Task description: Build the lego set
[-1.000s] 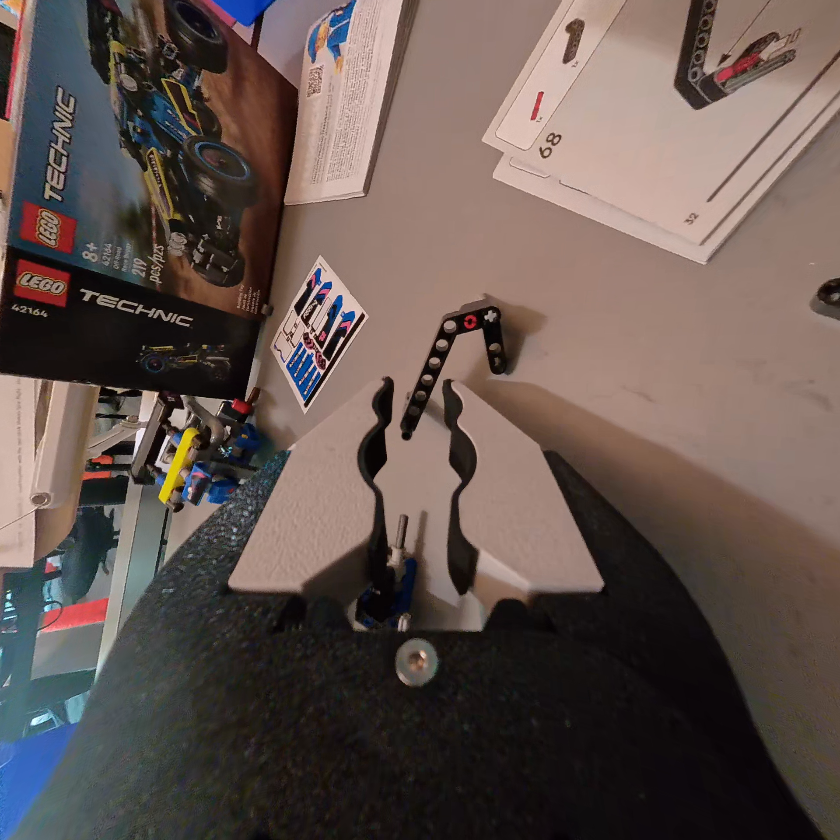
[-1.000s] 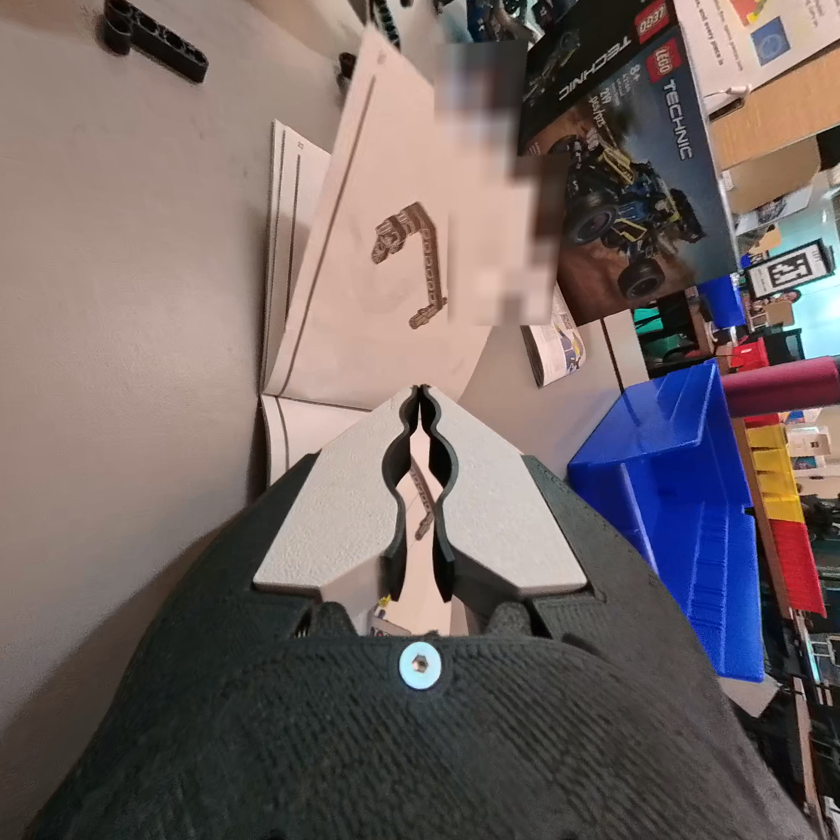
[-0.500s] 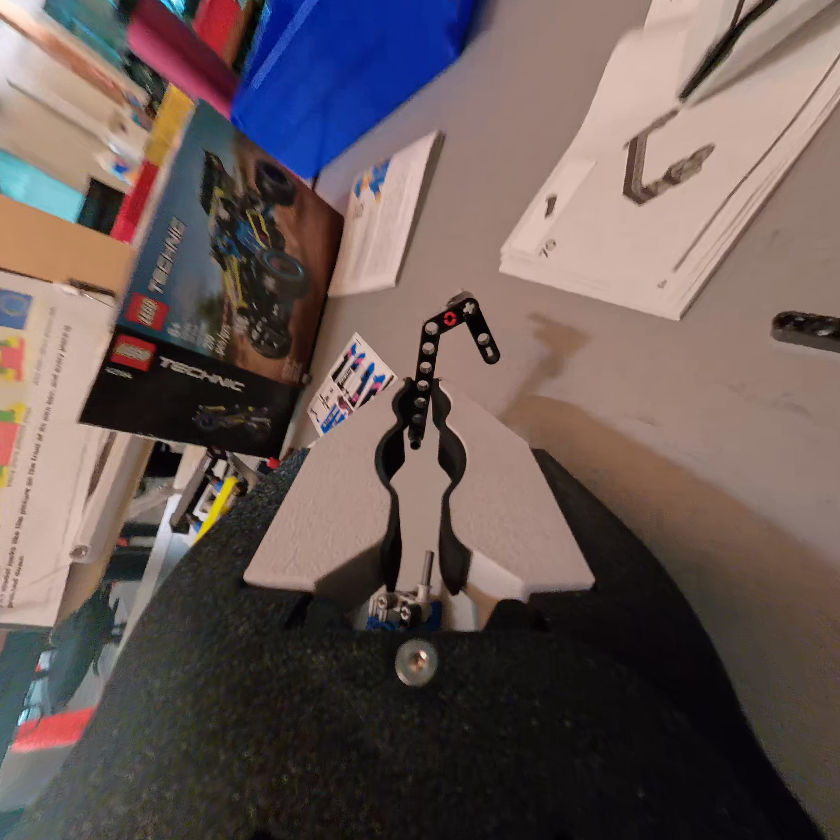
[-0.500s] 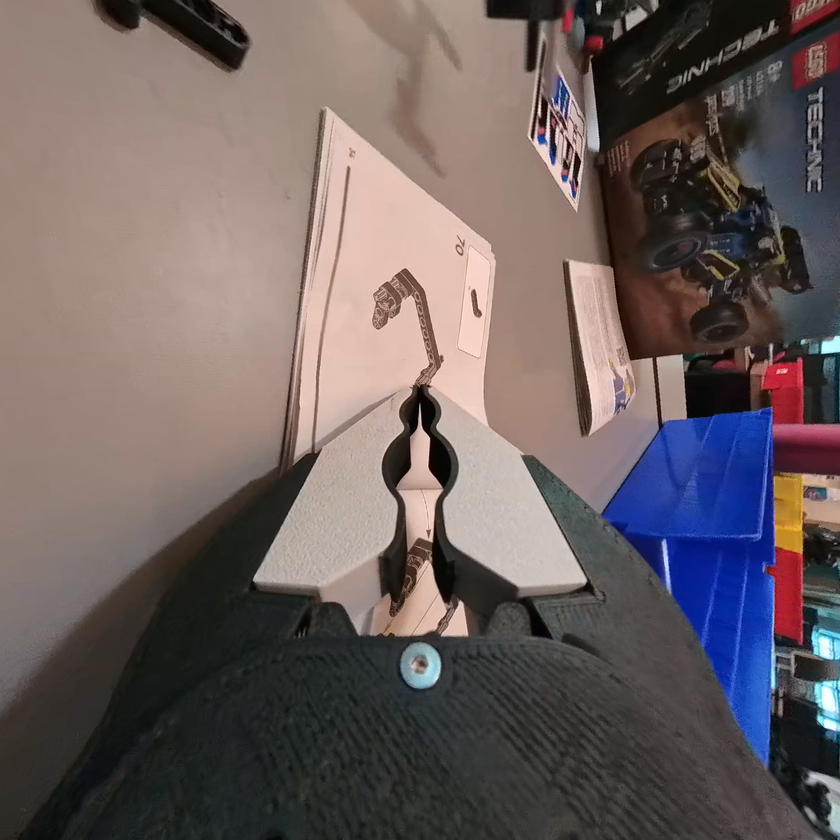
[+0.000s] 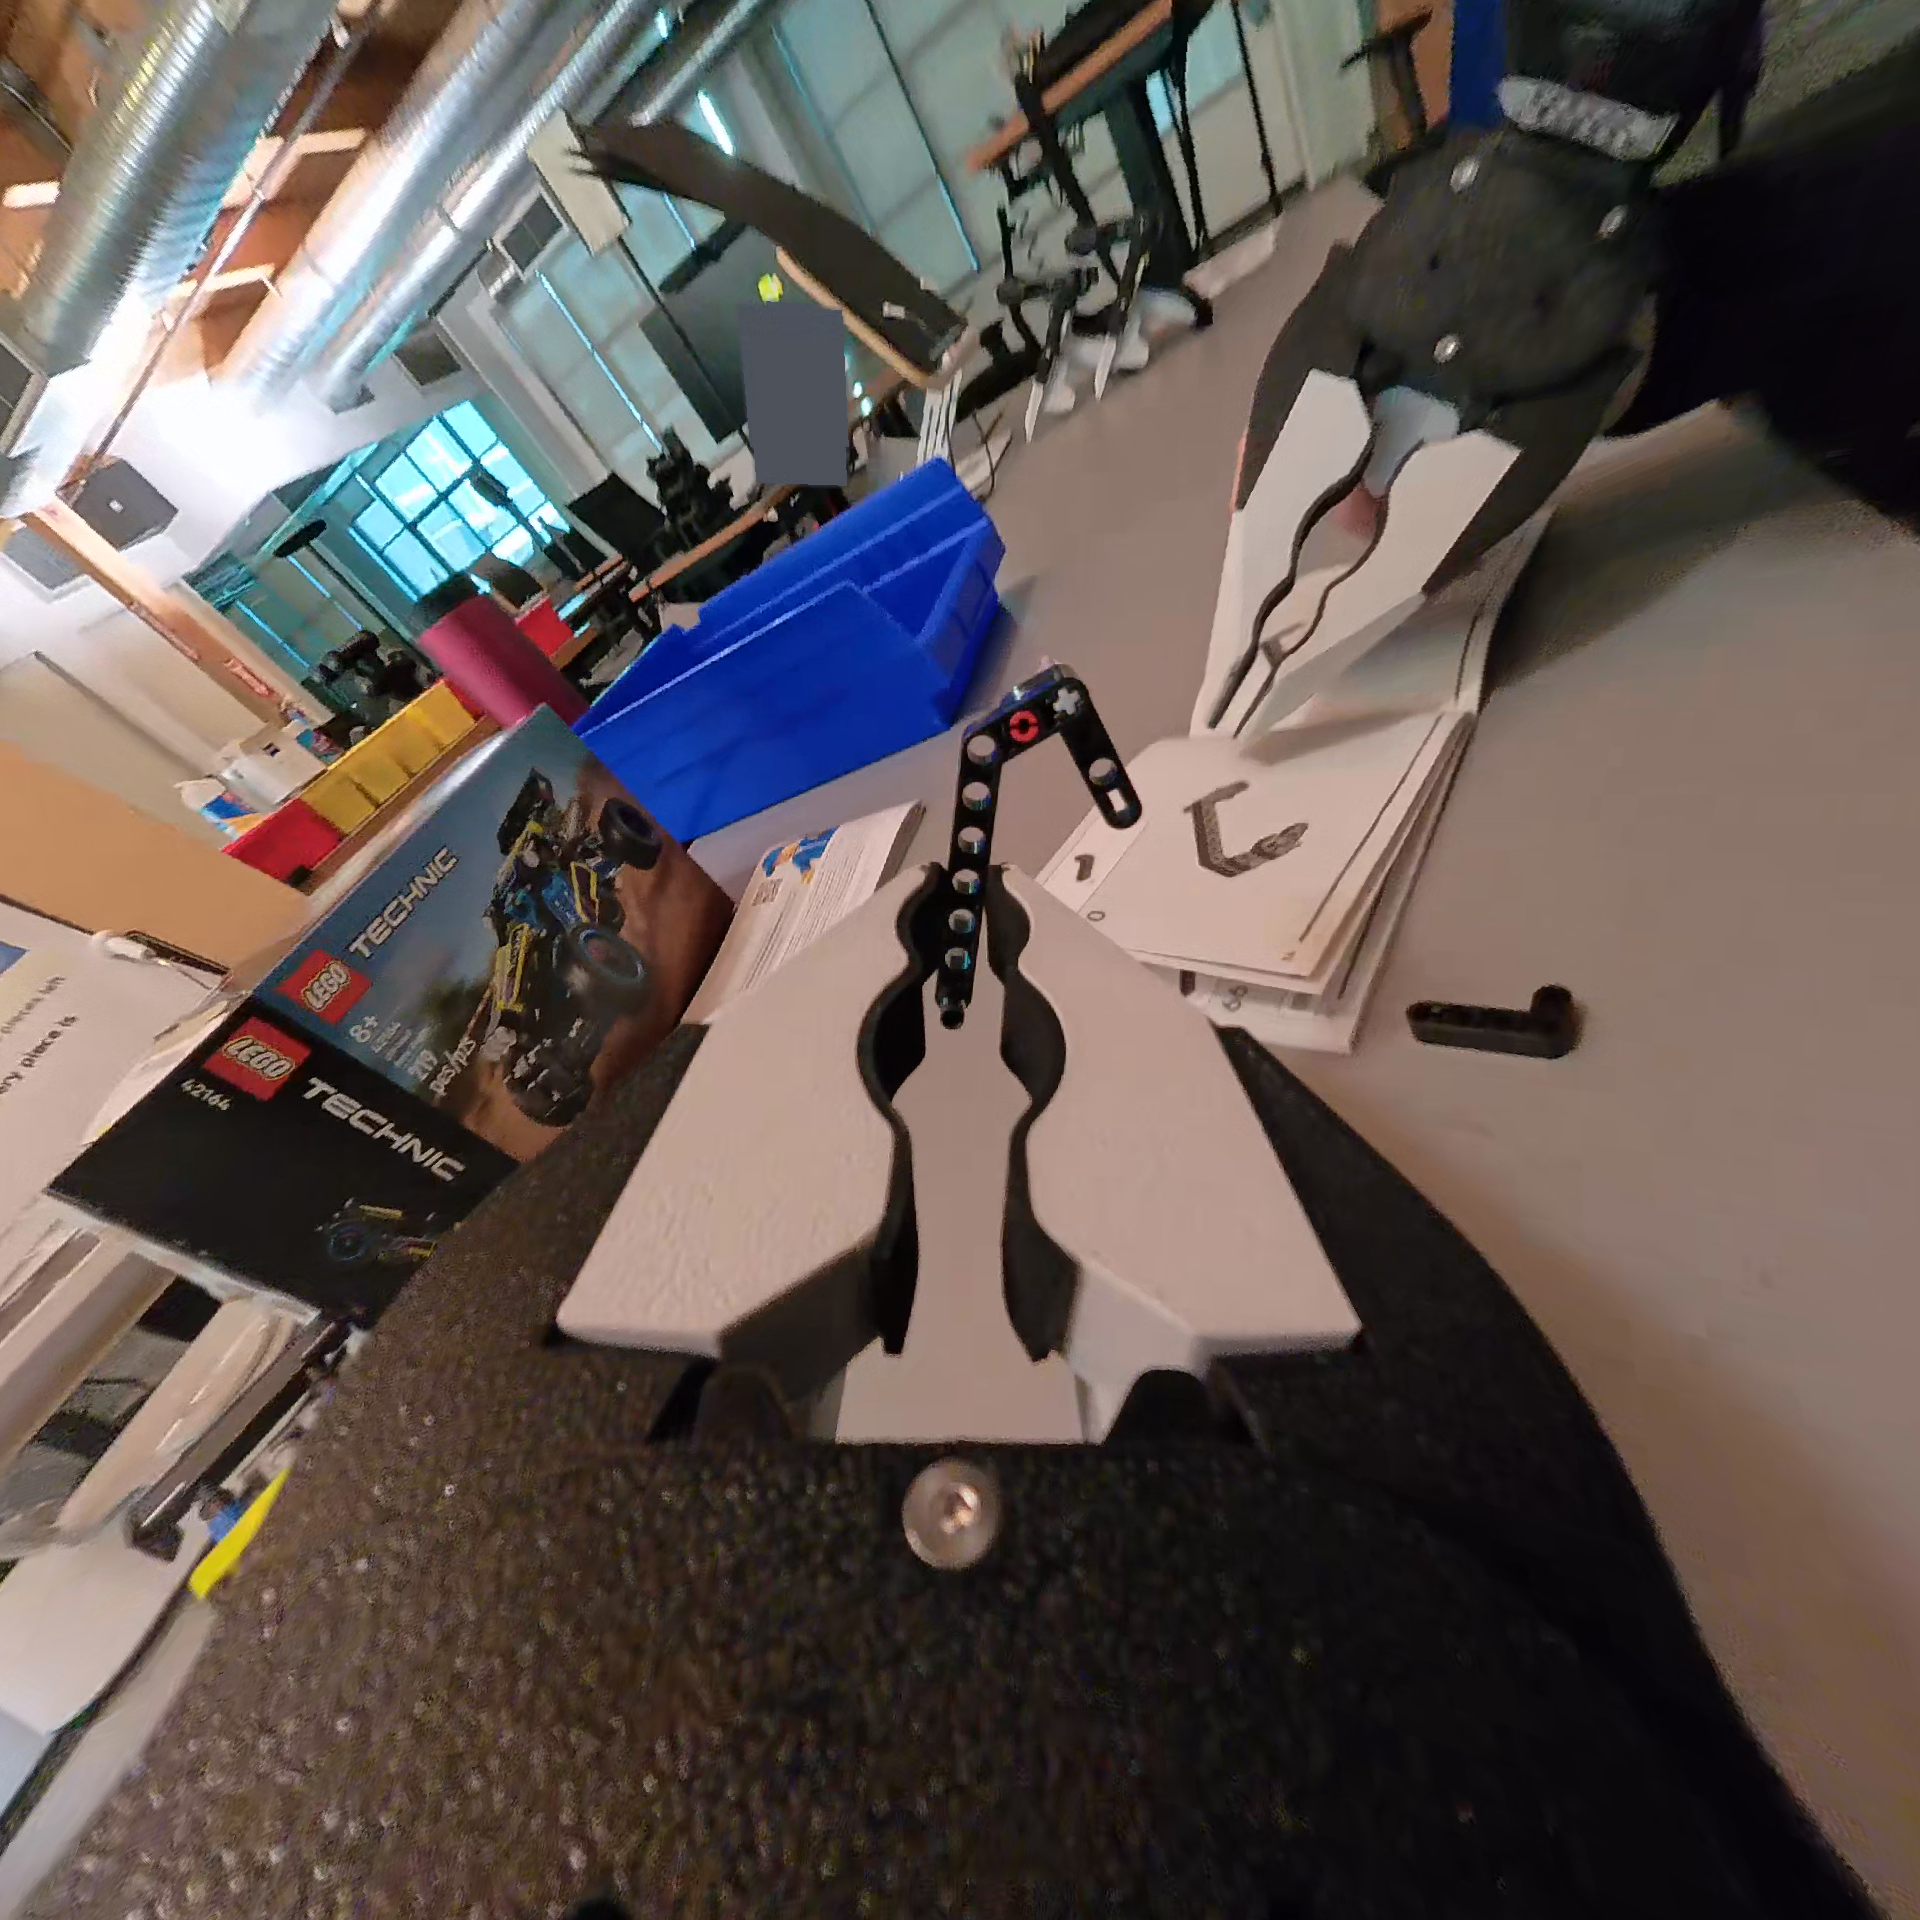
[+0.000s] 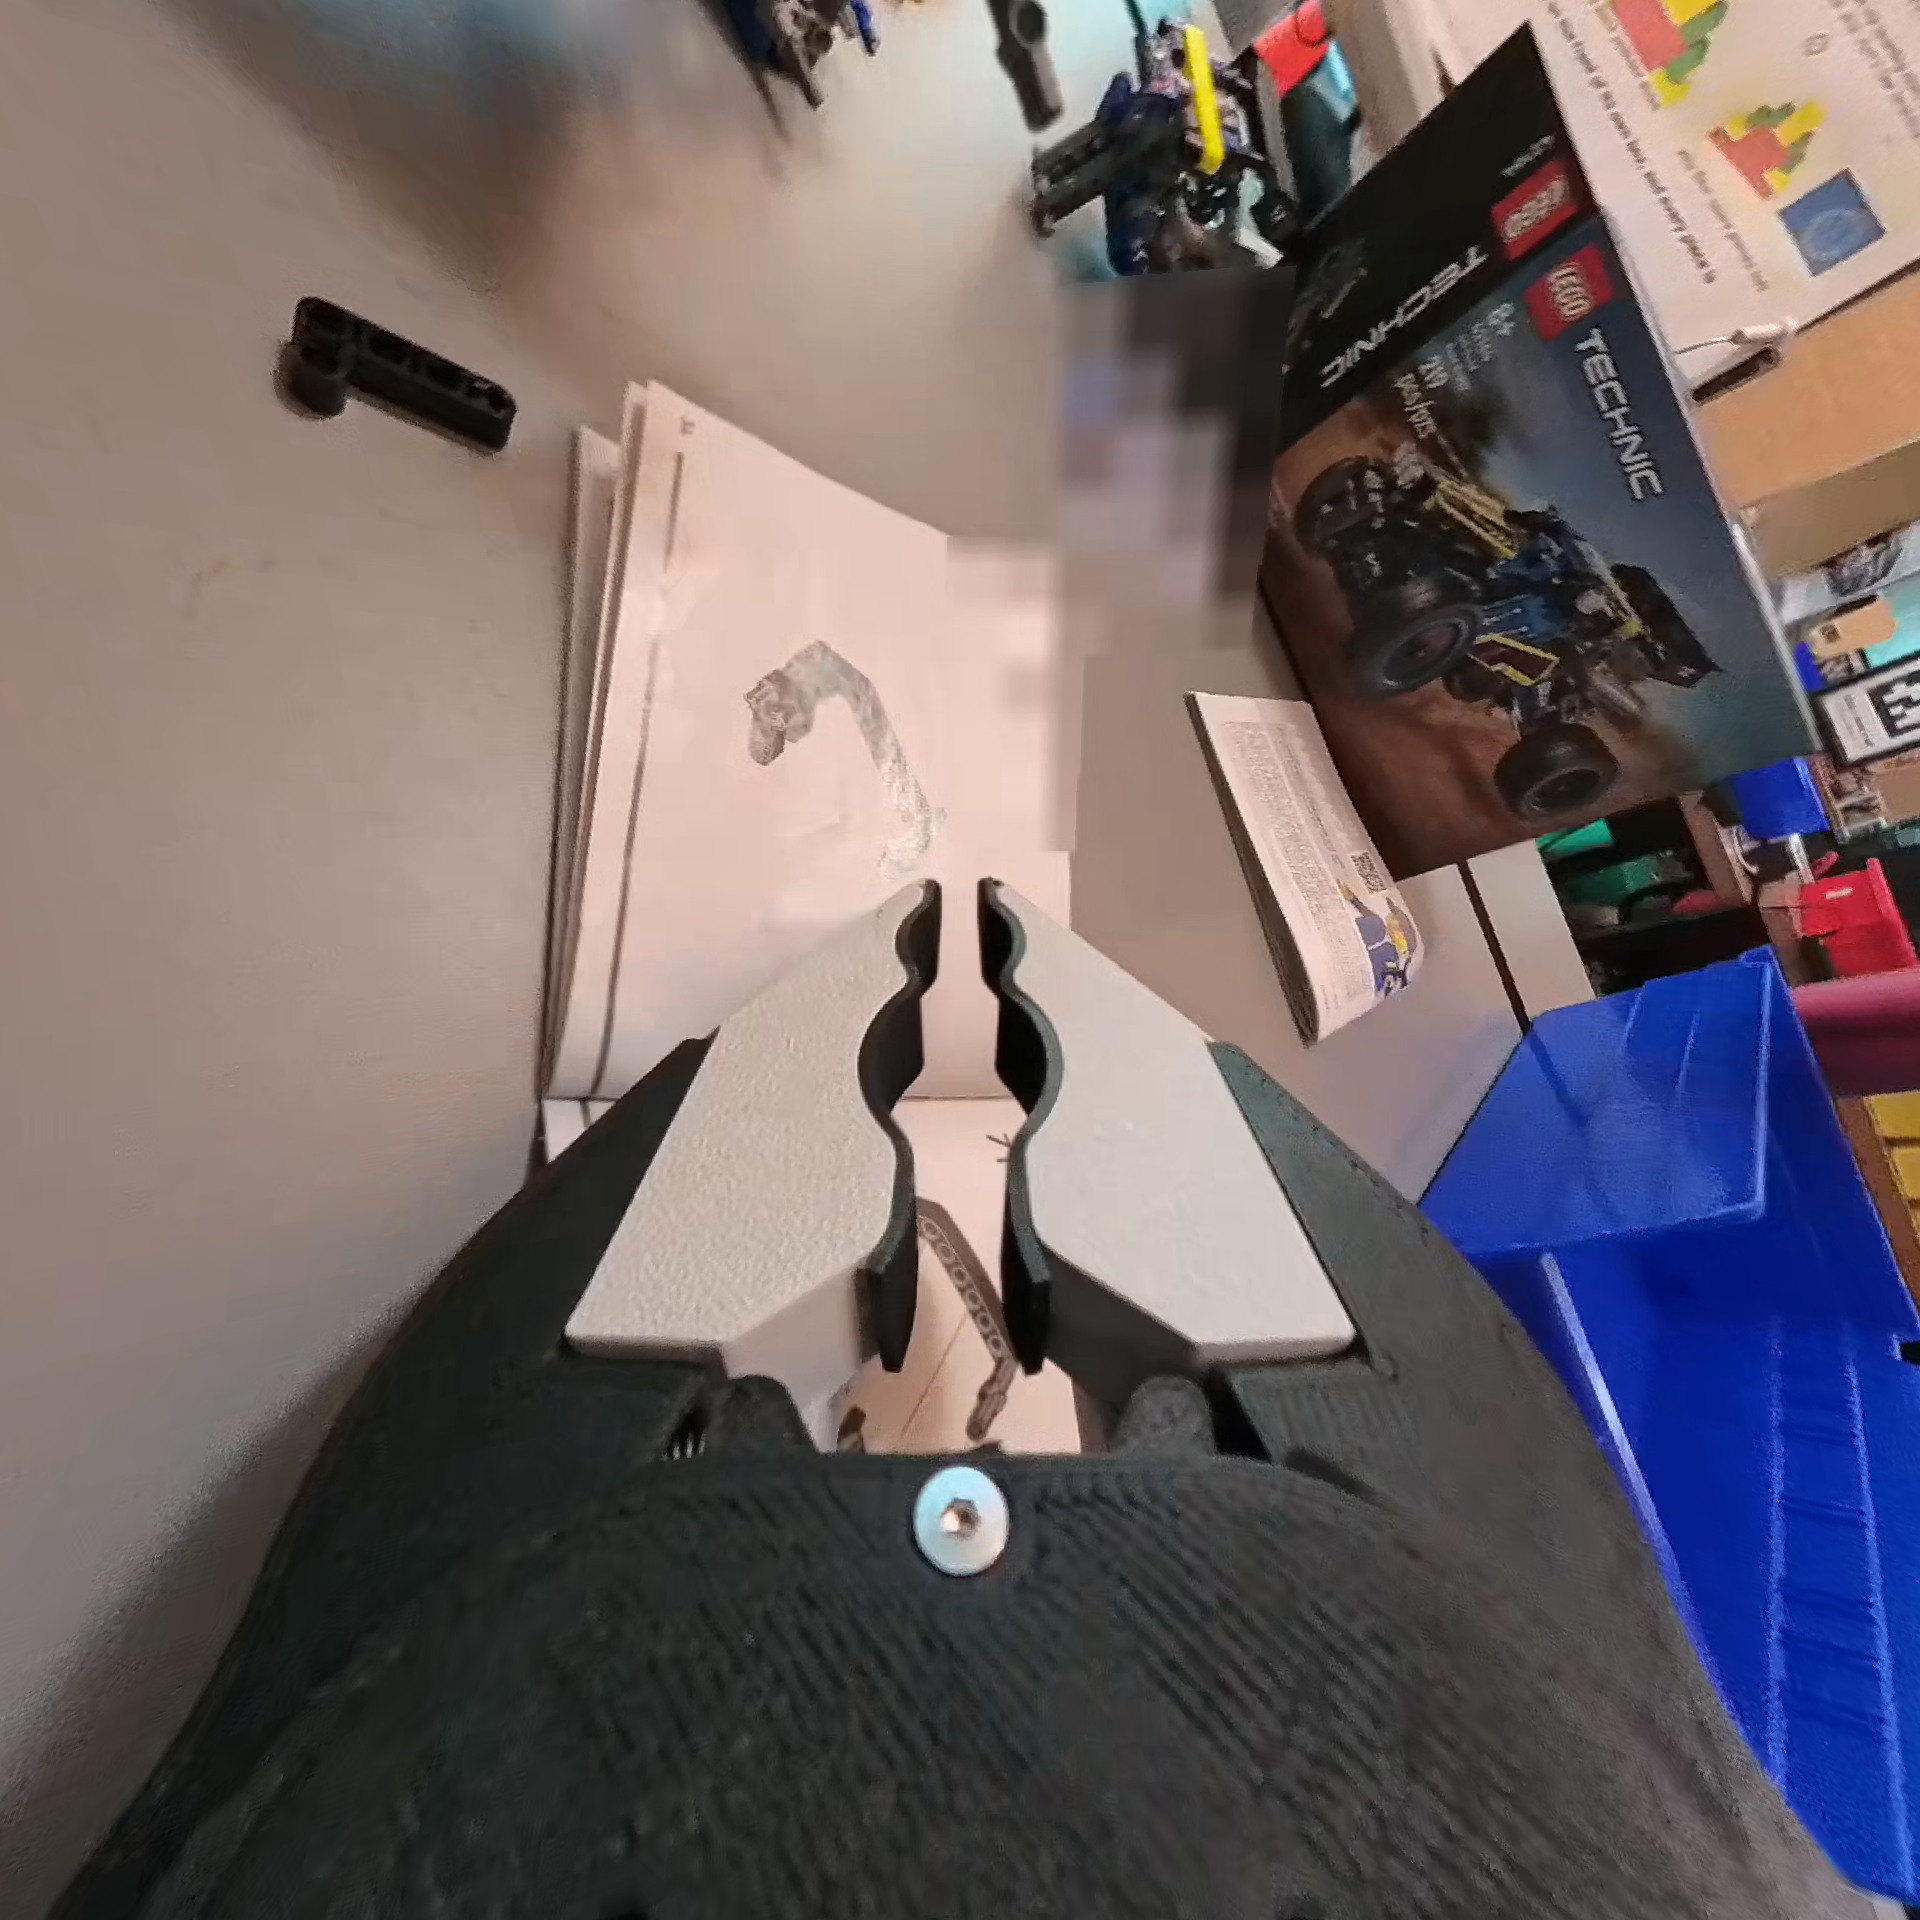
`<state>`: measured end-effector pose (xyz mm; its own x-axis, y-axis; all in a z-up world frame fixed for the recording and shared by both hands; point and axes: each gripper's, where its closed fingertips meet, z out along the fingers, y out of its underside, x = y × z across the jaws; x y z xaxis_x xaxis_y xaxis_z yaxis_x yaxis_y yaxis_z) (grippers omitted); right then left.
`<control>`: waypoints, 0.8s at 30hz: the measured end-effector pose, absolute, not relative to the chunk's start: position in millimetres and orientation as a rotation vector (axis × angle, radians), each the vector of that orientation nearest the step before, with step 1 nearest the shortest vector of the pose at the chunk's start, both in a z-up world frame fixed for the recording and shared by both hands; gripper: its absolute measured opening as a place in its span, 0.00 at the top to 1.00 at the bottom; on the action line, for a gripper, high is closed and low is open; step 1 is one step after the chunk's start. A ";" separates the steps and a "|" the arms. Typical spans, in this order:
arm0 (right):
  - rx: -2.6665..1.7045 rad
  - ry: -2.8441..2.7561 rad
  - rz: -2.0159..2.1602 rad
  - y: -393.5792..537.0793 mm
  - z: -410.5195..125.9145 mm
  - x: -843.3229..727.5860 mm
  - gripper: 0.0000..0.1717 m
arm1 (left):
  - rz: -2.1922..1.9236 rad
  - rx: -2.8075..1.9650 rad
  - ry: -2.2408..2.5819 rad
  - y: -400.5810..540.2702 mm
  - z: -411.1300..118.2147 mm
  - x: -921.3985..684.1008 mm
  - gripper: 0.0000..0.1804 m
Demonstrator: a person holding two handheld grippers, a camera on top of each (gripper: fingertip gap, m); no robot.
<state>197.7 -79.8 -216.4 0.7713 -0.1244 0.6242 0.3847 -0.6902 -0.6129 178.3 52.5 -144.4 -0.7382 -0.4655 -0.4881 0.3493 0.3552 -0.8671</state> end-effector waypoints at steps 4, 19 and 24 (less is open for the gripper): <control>-2.140 -0.149 -0.806 -84.9 -205.4 198.7 0.94 | -1.493 -0.093 1.900 53.4 -141.0 175.0 0.98; -2.116 0.076 -0.638 -100.7 -186.0 182.4 0.88 | -1.591 -0.053 1.944 45.5 -143.7 161.3 0.98; -2.218 0.042 -0.597 -90.9 -205.5 185.1 0.88 | -1.610 -0.049 1.952 45.0 -143.7 159.4 0.98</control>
